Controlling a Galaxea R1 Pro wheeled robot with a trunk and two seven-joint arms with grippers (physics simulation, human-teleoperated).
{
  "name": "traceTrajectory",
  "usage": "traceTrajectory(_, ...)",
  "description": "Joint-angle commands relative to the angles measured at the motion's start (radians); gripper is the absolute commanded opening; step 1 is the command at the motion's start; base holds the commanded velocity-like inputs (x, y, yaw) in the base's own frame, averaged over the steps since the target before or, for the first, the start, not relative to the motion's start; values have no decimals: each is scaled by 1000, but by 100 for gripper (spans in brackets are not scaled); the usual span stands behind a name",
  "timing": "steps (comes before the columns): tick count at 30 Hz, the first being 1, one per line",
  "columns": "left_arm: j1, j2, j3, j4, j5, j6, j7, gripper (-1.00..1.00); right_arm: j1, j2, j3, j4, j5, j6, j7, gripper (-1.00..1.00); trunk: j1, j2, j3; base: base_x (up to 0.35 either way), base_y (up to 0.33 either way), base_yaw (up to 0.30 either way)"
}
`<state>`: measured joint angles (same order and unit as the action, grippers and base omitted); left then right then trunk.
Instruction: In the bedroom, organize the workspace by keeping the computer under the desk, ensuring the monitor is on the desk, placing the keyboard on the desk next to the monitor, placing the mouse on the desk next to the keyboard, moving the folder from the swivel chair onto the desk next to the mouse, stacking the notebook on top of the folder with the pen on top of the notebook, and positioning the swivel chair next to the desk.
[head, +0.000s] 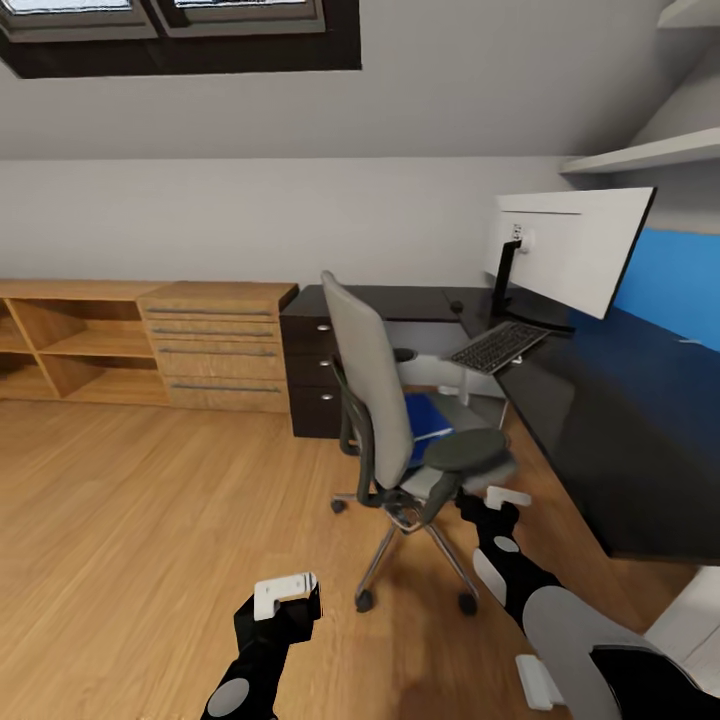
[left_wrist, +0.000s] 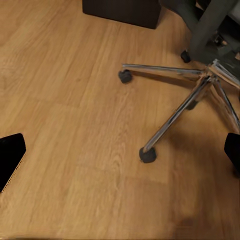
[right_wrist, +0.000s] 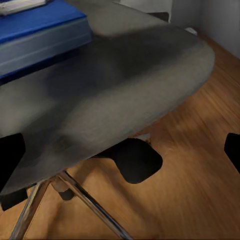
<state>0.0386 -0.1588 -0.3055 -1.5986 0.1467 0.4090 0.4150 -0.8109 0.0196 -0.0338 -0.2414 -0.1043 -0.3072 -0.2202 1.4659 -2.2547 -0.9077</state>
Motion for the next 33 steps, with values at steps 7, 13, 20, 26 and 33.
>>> traceTrajectory(7,0,0,0,4,11,2,8,100,-1,3,-1,1,-6,-6,4,100,0,0,-1,0,0,268)
traceTrajectory(13,0,0,0,7,11,2,7,100,-1,4,0,1,-6,-6,4,100,0,0,-1,0,0,274)
traceTrajectory(20,0,0,0,11,11,2,7,100,1,5,1,1,-6,-6,4,100,0,0,-1,0,0,276)
traceTrajectory(26,0,0,0,13,10,2,8,100,1,5,1,2,-7,-6,4,100,0,0,-1,0,0,277)
traceTrajectory(33,0,0,0,14,10,1,8,100,3,6,1,1,-8,-6,4,100,0,0,-1,0,0,277)
